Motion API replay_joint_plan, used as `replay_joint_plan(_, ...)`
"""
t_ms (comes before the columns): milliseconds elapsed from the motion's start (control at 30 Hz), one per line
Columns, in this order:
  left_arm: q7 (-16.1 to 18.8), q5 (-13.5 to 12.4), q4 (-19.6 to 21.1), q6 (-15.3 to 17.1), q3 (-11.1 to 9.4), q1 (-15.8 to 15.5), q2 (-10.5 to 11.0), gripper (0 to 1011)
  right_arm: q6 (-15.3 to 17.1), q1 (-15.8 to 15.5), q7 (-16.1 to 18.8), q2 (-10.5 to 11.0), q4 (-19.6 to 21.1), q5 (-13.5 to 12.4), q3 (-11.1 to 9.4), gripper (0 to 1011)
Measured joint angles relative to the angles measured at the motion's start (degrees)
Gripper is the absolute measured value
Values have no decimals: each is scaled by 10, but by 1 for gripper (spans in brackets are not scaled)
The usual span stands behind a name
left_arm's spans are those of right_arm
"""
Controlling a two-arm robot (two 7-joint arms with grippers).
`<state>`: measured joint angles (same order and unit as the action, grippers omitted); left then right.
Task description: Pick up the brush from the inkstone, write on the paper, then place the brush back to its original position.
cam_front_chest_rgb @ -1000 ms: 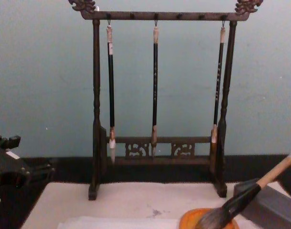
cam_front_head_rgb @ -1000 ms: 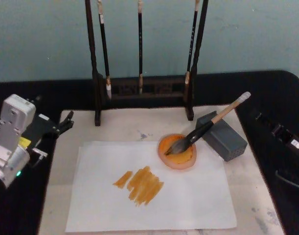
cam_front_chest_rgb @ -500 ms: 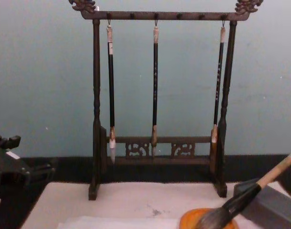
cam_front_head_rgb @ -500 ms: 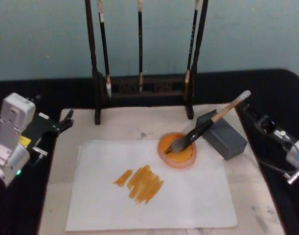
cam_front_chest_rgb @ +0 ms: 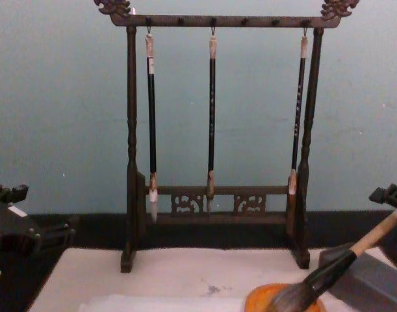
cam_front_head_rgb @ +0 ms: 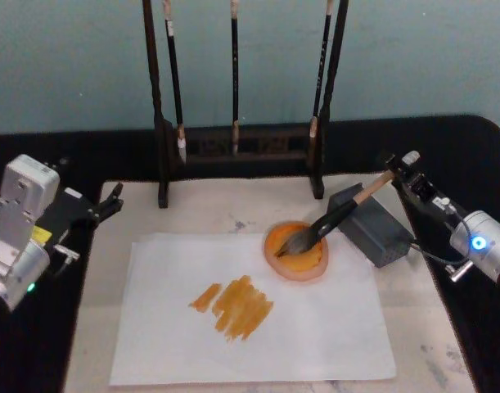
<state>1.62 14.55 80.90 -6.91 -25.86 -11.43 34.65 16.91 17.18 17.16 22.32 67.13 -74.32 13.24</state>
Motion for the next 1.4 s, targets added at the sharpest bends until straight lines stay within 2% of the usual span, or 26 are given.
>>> replay_joint_plan(467, 0, 0, 0, 0, 0, 0, 0, 1010, -22, 33, 3, -9, -44, -5, 25, 1000)
replay_joint_plan(833, 0, 0, 0, 0, 0, 0, 0, 1010, -21, 32, 3, -9, -43, -4, 23, 995)
replay_joint_plan(1000, 0, 0, 0, 0, 0, 0, 0, 1010, -20, 31, 3, -9, -42, -4, 22, 903)
replay_joint_plan(1067, 0, 0, 0, 0, 0, 0, 0, 1009, -20, 31, 3, -9, -42, -4, 22, 817)
replay_joint_plan(1200, 0, 0, 0, 0, 0, 0, 0, 1010, -20, 31, 3, -8, -41, -4, 22, 729)
replay_joint_plan(1300, 0, 0, 0, 0, 0, 0, 0, 1010, -20, 30, 3, -8, -41, -4, 22, 604)
replay_joint_plan(1400, 0, 0, 0, 0, 0, 0, 0, 1010, -19, 30, 3, -8, -41, -4, 21, 530)
